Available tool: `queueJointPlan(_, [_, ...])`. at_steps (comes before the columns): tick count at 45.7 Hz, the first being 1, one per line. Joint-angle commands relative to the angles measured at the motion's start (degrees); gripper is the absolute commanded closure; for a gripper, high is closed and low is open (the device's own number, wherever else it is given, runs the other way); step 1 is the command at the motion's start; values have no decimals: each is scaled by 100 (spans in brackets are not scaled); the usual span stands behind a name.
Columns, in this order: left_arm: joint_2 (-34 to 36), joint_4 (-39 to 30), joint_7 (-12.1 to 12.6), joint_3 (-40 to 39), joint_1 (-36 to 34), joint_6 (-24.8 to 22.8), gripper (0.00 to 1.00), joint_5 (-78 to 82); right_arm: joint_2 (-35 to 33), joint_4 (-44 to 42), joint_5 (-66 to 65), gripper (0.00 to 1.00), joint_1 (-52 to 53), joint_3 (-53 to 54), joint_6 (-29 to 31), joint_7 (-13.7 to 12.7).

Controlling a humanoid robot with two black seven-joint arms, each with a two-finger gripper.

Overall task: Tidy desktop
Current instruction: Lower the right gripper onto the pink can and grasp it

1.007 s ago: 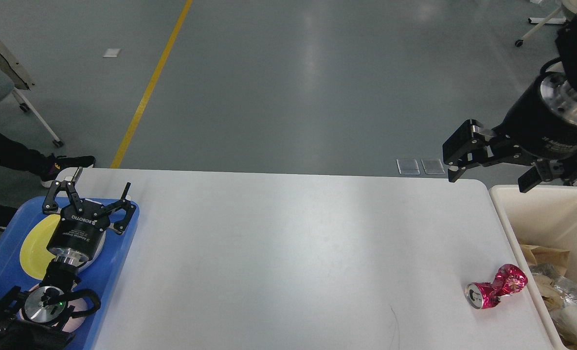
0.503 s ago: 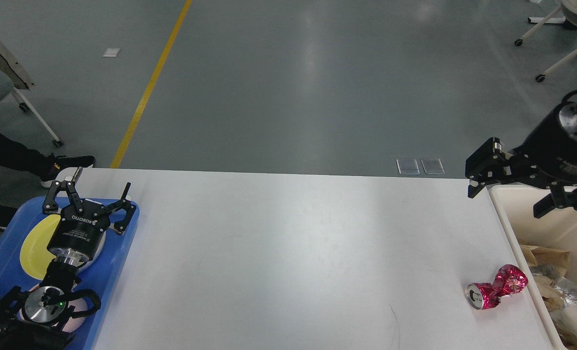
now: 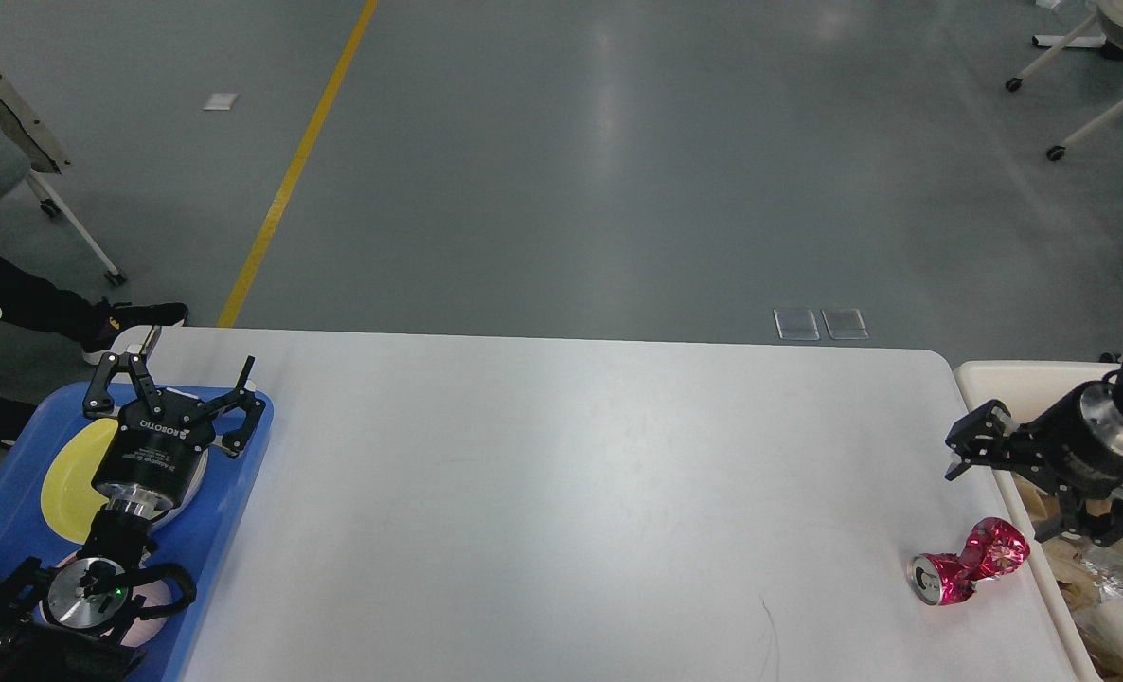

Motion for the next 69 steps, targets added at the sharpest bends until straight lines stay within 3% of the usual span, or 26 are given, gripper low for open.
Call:
queueJointPlan(1, [0, 1, 0, -1, 0, 0, 3, 0, 130, -495, -2, 1, -857, 447, -429, -1])
queueJointPlan(24, [0, 1, 0, -1, 0, 0, 3, 0, 833, -2350, 51, 1, -2748, 1441, -869, -1])
queueJointPlan(44, [0, 1, 0, -1, 0, 0, 3, 0, 1027, -2544, 51, 2, -3047, 1476, -1431, -1])
queueJointPlan(49, [0, 1, 0, -1, 0, 0, 3, 0, 1018, -2544, 69, 13, -3073, 1546, -1528, -1])
queueJointPlan(56, [0, 1, 0, -1, 0, 0, 3, 0, 992, -2544, 77, 40, -3100, 1687, -1581, -1])
queueJointPlan(60, [0, 1, 0, -1, 0, 0, 3, 0, 983, -2544, 77, 45, -3135, 1731, -1590, -1])
queueJointPlan(64, [0, 1, 0, -1, 0, 0, 3, 0, 974, -2509, 77, 69, -3126, 1819, -1572, -10])
queueJointPlan(67, [0, 1, 0, -1, 0, 0, 3, 0, 965, -2474, 95, 97, -3135, 1837, -1572, -19])
queueJointPlan(69, [0, 1, 0, -1, 0, 0, 3, 0, 965, -2465, 113, 100, -3152, 1837, -1555, -19])
